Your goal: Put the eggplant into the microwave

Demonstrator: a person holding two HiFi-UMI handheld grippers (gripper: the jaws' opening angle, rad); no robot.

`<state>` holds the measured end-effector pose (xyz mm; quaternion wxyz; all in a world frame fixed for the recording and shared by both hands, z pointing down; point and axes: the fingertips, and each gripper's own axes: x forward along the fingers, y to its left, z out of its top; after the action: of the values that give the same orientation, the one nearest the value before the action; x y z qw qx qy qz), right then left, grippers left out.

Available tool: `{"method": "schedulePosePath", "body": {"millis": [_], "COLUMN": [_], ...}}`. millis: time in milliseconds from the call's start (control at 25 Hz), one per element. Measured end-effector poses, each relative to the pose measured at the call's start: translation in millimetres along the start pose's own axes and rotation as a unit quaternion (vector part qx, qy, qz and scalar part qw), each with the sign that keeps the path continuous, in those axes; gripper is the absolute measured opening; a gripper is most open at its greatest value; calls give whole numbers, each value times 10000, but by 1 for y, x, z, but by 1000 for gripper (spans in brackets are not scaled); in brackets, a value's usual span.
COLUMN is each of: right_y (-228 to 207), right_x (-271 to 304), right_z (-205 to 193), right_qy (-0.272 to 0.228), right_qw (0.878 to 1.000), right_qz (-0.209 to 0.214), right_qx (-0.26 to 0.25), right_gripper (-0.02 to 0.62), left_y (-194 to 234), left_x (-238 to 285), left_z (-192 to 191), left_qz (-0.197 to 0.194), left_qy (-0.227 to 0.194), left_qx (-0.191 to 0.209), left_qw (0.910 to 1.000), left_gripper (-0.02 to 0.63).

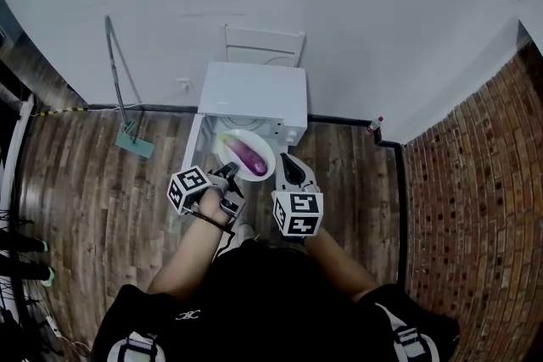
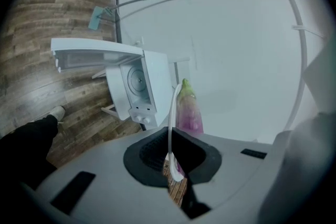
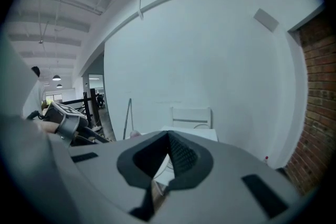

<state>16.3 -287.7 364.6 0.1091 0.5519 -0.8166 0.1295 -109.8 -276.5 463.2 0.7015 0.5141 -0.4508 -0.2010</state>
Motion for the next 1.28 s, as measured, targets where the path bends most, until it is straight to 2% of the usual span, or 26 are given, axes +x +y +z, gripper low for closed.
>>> {"method": "schedulePosePath", "body": {"millis": [200,400,680,800,920,1040,1280], "right_y": [-9,-25,-40,-44,-43,-44,-37], "right_x": [38,68,117,135,151,171,211], "right_z": [15,21,15,6,-9,-24,-72], "right_qy": [-83,-36,231,371,448,379,151], "right_qw": [9999,10000,9988,9967,9938,9914,9907], "right_qz": [-98,-59,416,683,970,1206,1336], "right_qx": [-13,-15,-107,-212,-315,-329,-224], "right_gripper": [3,3,3,3,3,3,3], "left_y": [-3,-1,0,7,25,45,103], "left_x": [20,35,63,73,86,105,133], "left_z": [25,32,45,44,40,41,75], "left_qz": [60,128,179,218,359,414,415], "left_qy": [12,-103,-587,-722,-700,-786,-1097], "left_qx": [25,-170,-461,-458,-413,-549,-696], "left_qw": [10000,9997,9970,9961,9960,9945,9907], "left_gripper": [15,15,15,15,15,14,14]}}
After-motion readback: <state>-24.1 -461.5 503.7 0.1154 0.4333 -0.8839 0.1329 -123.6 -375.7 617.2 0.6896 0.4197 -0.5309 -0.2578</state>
